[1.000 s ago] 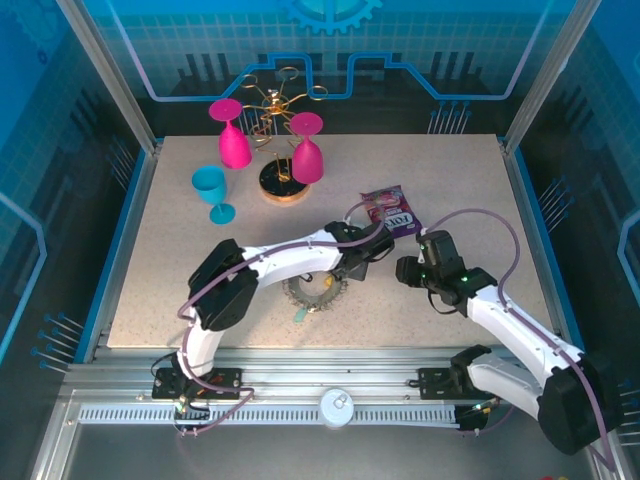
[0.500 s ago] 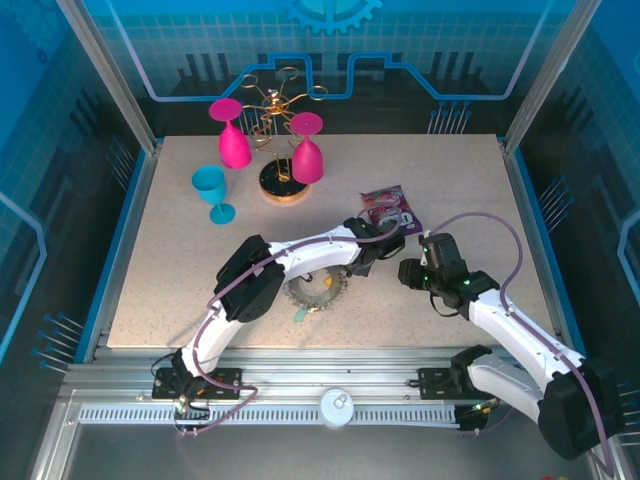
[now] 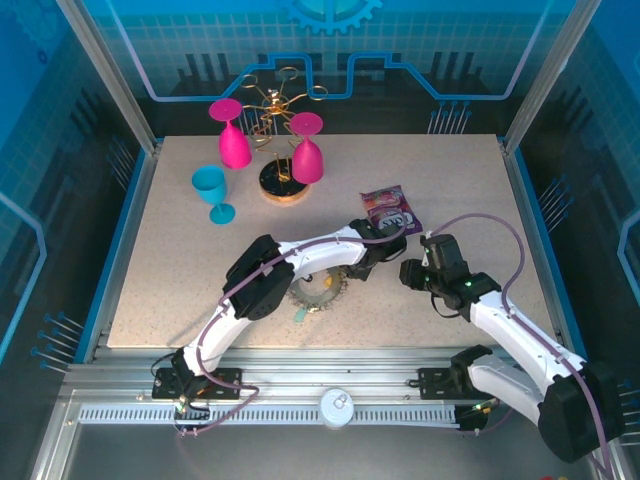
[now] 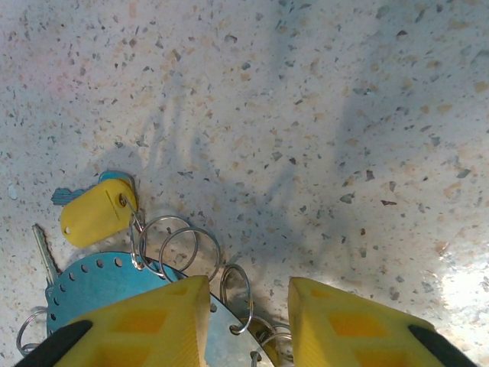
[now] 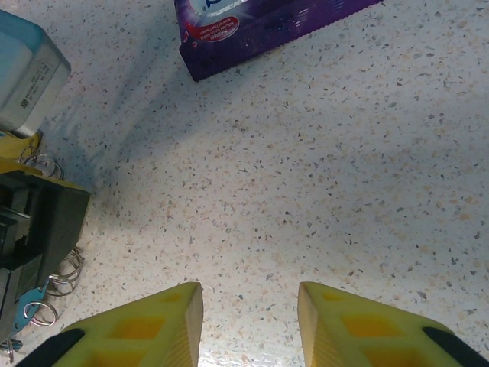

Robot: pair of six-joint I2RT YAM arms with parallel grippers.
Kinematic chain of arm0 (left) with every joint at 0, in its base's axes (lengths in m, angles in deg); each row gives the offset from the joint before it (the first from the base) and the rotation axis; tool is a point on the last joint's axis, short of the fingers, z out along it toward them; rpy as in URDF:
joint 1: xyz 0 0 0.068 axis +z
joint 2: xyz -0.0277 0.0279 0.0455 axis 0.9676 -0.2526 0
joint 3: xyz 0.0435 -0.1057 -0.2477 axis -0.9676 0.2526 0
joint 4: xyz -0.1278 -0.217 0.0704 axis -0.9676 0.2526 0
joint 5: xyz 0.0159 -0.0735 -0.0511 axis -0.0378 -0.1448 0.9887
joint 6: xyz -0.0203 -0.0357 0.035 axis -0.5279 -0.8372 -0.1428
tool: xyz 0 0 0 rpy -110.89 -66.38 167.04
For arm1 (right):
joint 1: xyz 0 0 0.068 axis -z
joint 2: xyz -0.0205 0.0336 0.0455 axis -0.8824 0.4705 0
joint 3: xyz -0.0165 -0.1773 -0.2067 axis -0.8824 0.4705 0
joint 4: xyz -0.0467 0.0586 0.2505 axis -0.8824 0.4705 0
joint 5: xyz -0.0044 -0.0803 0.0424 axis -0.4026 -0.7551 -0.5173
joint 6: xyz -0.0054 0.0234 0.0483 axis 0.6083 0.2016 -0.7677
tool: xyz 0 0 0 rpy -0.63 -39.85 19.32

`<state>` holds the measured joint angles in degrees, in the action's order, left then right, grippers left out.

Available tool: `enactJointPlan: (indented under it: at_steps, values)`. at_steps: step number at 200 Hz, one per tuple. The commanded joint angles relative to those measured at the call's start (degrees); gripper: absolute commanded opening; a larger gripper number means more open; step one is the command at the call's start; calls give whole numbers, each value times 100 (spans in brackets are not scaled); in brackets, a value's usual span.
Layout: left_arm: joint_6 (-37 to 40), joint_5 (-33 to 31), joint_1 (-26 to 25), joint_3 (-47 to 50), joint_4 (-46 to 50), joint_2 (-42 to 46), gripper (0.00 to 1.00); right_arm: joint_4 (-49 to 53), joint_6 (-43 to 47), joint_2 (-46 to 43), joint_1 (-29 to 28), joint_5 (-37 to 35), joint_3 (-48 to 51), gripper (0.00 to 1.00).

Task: Put the keys on the keyring

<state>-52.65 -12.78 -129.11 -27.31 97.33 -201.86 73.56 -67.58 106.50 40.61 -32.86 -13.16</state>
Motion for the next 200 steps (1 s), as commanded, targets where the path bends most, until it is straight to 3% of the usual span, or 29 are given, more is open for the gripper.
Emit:
enactJointPlan:
  at_steps: [1, 84, 167, 200]
  values:
    - [206, -7, 30, -187, 279, -171, 30, 2, -71, -46, 76, 65, 24, 38]
    - [337, -70, 38, -254, 452, -353, 25, -51, -104, -47, 94, 83, 50, 37]
    - [427, -538, 39, -237, 408, -167, 0, -51, -116, -91, 111, 105, 86, 36]
    - [503, -878, 21, 182, -42, 436, 0, -51, -98, -101, 132, 129, 60, 36]
